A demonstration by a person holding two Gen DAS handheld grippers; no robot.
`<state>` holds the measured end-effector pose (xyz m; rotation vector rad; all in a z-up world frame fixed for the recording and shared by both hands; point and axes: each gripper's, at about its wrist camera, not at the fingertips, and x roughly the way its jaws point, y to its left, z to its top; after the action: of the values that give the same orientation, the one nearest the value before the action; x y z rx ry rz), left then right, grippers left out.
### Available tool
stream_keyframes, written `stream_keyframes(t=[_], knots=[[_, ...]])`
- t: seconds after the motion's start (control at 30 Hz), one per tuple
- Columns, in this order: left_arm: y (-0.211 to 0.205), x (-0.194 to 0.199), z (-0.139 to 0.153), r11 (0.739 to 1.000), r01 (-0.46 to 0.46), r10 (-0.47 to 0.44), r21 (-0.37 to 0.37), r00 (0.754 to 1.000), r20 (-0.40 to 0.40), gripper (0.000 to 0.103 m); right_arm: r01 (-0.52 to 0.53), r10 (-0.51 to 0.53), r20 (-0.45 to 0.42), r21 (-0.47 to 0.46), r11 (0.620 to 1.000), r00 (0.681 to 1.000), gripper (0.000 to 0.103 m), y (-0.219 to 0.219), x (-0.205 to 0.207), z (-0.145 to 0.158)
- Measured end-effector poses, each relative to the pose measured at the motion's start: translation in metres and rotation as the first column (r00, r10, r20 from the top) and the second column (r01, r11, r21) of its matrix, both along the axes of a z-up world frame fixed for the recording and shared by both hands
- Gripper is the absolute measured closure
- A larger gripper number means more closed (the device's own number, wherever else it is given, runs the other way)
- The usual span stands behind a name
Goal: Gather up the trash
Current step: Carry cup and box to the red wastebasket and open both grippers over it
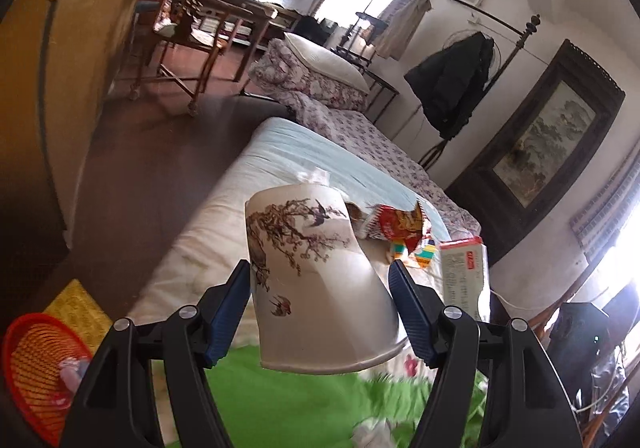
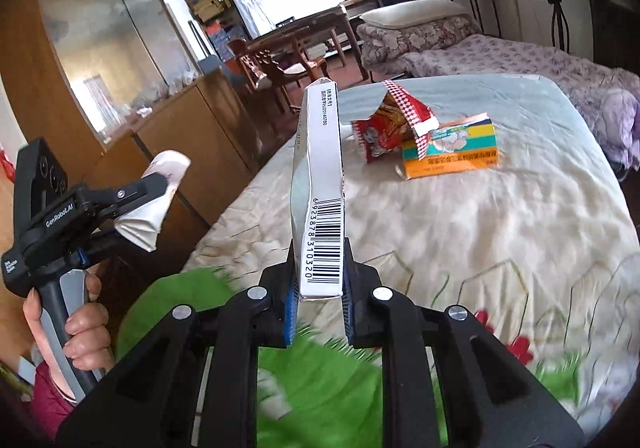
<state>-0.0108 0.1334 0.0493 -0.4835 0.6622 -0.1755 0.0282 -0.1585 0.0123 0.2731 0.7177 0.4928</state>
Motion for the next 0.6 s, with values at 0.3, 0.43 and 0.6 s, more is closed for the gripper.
stream_keyframes(t=[0.3, 0.43, 0.6], knots=[[0.091, -0.082, -0.008, 0.979, -0.163, 0.168, 0.118, 0.985, -0.032, 0.033, -0.133, 0.132, 0.037, 0.028, 0.991, 0.991, 0.083, 0.05, -0.032, 0.03], [0.137, -0.11, -0.041, 0.966, -0.223, 0.237, 0.127, 0.965, -0.108, 0.033, -0.22, 0.22, 0.047, 0.005, 0.975, 0.974, 0.083, 0.088, -0.052, 0.037], [0.183, -0.123, -0.094, 0.929, -0.308, 0.352, 0.205, 0.908, -0.228, 0.025, -0.327, 0.328, 0.014, -0.043, 0.944, 0.945, 0.083, 0.145, -0.067, 0.035]])
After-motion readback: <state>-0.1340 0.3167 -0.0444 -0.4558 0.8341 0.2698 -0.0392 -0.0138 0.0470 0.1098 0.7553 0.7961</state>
